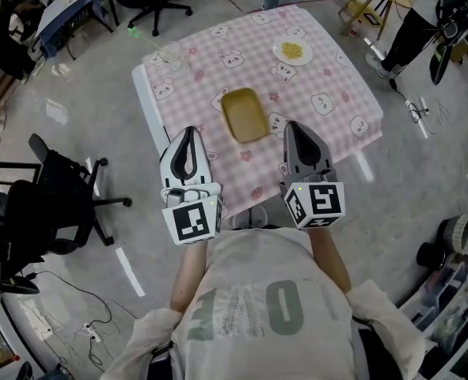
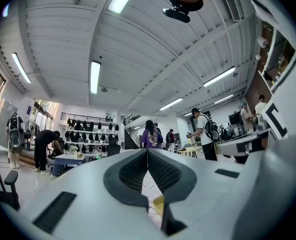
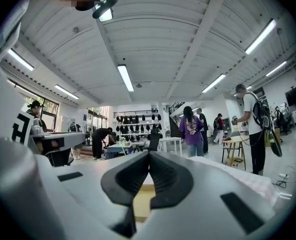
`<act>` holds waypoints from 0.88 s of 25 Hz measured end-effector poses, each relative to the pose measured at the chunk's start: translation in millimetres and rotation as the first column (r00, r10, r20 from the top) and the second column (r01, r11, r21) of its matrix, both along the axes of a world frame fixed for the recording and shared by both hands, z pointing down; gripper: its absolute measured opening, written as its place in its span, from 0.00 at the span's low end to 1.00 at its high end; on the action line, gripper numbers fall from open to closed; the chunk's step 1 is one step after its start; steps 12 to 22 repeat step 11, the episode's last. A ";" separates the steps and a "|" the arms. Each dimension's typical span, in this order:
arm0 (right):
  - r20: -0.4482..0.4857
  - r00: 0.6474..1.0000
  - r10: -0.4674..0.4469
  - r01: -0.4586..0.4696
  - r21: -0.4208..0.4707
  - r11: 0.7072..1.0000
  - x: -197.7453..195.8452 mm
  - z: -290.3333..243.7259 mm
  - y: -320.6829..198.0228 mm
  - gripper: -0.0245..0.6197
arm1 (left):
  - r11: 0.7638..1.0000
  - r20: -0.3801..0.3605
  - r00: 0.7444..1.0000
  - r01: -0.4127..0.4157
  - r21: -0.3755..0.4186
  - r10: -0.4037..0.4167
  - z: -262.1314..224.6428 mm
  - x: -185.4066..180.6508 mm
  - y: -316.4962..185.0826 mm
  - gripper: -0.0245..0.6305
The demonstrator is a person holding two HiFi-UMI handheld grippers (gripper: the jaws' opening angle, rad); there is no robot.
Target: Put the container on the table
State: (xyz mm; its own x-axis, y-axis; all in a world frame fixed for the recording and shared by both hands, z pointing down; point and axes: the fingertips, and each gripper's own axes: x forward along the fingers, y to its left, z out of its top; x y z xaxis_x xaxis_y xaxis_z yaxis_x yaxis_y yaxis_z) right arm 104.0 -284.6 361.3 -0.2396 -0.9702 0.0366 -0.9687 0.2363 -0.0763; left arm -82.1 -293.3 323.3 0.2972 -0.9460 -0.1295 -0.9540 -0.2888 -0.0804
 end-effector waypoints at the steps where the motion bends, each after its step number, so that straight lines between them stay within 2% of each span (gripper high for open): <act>1: 0.000 1.000 -0.002 0.002 -0.002 1.000 0.0 0.4 -0.8 0.08 | 1.000 0.000 1.000 0.000 -0.001 0.000 0.1 0.5 -0.4 0.08; 22: -0.002 1.000 -0.010 0.010 -0.024 1.000 0.5 13.8 -3.9 0.08 | 1.000 -0.008 1.000 0.016 -0.007 -0.016 6.3 -1.0 -2.6 0.08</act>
